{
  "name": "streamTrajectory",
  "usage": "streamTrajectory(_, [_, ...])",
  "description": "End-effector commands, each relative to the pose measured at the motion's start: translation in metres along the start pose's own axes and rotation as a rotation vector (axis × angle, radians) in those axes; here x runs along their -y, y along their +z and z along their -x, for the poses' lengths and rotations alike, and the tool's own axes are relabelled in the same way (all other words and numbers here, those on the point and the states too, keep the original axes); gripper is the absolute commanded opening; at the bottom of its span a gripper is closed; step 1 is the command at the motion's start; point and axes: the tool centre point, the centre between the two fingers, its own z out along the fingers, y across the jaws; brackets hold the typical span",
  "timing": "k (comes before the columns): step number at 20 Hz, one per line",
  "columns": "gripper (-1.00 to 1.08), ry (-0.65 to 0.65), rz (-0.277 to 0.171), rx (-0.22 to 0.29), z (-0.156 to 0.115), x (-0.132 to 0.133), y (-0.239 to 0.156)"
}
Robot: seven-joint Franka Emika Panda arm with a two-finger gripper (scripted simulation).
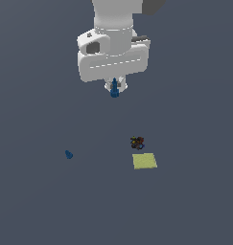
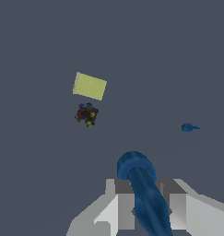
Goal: Pick up a designated object from a clutter of objects.
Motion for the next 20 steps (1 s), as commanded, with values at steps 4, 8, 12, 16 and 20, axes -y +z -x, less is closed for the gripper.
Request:
streamTrajectory(4, [-1.00, 0.000, 0.002, 0.002, 0.006, -0.032, -0.043])
streamTrajectory(8, [-1.00, 0.000, 0.003, 0.002, 0.008, -0.049, -0.065])
streamTrajectory(12, [-1.00, 0.000, 0.003, 0.002, 0.009, -0.060, -0.079])
streamTrajectory(16, [-1.00, 0.000, 0.004, 0.002, 0.009, -0.065, -0.087])
streamTrajectory(20, [-1.00, 0.000, 0.004, 0.002, 0.009, -0.066, -0.088])
